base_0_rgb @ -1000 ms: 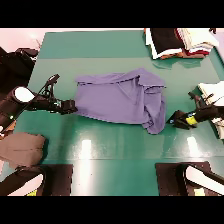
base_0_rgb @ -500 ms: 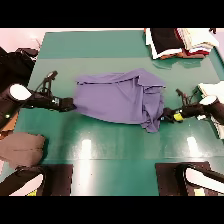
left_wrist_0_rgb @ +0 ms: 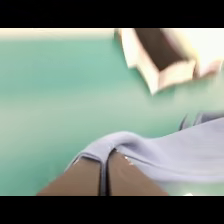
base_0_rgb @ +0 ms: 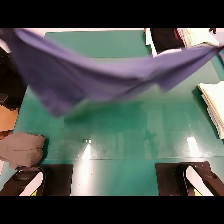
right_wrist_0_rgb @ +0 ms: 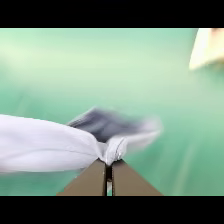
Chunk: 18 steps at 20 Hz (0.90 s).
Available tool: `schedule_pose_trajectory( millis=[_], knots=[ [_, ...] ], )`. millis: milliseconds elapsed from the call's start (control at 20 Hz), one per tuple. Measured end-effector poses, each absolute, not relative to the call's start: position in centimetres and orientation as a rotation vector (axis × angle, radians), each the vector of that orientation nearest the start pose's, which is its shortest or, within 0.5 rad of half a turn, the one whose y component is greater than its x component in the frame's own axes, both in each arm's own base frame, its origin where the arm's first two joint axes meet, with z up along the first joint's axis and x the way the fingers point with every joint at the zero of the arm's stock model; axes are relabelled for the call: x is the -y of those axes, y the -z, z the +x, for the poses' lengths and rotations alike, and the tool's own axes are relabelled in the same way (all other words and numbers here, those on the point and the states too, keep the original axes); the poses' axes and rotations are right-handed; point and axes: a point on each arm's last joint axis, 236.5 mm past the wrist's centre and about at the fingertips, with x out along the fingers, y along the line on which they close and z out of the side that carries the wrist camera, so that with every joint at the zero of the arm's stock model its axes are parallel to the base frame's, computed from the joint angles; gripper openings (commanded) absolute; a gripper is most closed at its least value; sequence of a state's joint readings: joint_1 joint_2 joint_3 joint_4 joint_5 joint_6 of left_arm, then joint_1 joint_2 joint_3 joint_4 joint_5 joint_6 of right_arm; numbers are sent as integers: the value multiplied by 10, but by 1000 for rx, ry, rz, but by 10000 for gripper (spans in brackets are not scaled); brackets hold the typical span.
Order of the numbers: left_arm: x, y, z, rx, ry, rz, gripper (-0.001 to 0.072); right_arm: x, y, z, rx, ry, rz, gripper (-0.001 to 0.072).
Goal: Fold the shirts.
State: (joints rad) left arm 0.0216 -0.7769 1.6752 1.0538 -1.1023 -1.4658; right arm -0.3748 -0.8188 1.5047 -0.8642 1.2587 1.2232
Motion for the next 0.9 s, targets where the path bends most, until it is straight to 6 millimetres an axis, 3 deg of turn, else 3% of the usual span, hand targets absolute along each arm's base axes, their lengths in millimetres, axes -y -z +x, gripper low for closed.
schedule_pose_trajectory(
  millis=[100,200,300,400,450,550,650,750,900],
  knots=[
    [92,-504,247,-14,406,-133,22,-27,-415,299,-262,-261,71,14],
    [85,-542,215,97,376,-107,22,-27,-458,275,-177,-221,13,13],
    [79,-558,198,146,347,-100,22,-29,-485,259,-136,-195,-21,13],
    [74,-549,204,102,321,-107,23,-29,-495,254,-135,-185,-30,13],
    [72,-537,213,57,313,-113,23,-27,-494,256,-147,-181,-19,13],
    [70,-494,248,-91,297,-135,23,-19,-478,270,-203,-185,22,13],
    [67,-438,290,-259,283,-166,23,-9,-441,296,-317,-207,89,13],
    [69,-363,333,-466,279,-213,24,-4,-385,330,-480,-243,151,13],
    [75,-245,380,-751,279,-295,24,-7,-276,376,-780,-273,199,13]
  ],
)
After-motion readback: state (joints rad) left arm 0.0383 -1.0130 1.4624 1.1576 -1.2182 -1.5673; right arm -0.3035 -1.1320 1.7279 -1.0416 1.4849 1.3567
